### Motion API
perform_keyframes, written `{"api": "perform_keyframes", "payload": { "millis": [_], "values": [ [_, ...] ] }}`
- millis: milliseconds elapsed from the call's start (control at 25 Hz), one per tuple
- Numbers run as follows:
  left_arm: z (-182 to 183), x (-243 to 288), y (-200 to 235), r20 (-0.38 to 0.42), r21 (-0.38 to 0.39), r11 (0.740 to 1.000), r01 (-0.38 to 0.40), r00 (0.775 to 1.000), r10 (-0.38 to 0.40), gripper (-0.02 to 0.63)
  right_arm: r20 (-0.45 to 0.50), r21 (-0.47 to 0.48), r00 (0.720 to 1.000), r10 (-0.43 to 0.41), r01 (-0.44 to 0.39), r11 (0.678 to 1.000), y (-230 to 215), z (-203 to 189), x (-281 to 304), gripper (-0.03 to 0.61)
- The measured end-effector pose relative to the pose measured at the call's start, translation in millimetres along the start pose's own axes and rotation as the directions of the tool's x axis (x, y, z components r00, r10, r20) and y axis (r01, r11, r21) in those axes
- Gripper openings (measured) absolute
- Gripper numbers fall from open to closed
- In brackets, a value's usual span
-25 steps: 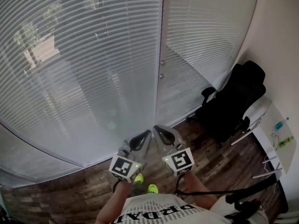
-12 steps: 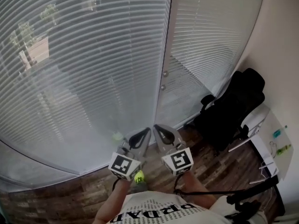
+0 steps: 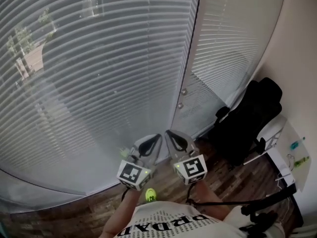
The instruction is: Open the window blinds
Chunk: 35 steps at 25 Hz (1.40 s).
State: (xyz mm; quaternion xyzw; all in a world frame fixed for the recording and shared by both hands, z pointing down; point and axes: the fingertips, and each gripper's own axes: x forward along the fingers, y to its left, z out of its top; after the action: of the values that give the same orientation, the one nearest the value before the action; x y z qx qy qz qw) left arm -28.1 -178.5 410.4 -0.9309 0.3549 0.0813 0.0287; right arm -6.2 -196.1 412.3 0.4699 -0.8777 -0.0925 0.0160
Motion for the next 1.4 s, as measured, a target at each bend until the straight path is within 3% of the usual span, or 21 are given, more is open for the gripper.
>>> {"api": "perform_keyframes", "payload": {
  "millis": [400,880,1240,1400],
  "values": [
    [4,23,58,-0.011,-0.056,0.998,0.009,1.0,-0.01,-0.008,-0.061,0.02,0.996,-0.062,0.064,0.998,-29,2,60,0.009],
    [-8,43,70,-0.023,-0.063,0.997,0.04,0.999,-0.041,-0.008,-0.079,0.006,0.993,-0.085,0.086,0.996,-48,-8,77,0.009],
    [-17,79,80,-0.023,-0.072,0.997,0.002,1.0,-0.004,-0.008,-0.069,0.004,0.995,-0.074,0.074,0.997,-82,-22,91,0.009],
    [-14,100,78,-0.028,-0.047,0.999,-0.012,1.0,0.01,-0.008,-0.068,0.009,0.995,-0.075,0.076,0.997,-103,-19,94,0.046]
  ]
}}
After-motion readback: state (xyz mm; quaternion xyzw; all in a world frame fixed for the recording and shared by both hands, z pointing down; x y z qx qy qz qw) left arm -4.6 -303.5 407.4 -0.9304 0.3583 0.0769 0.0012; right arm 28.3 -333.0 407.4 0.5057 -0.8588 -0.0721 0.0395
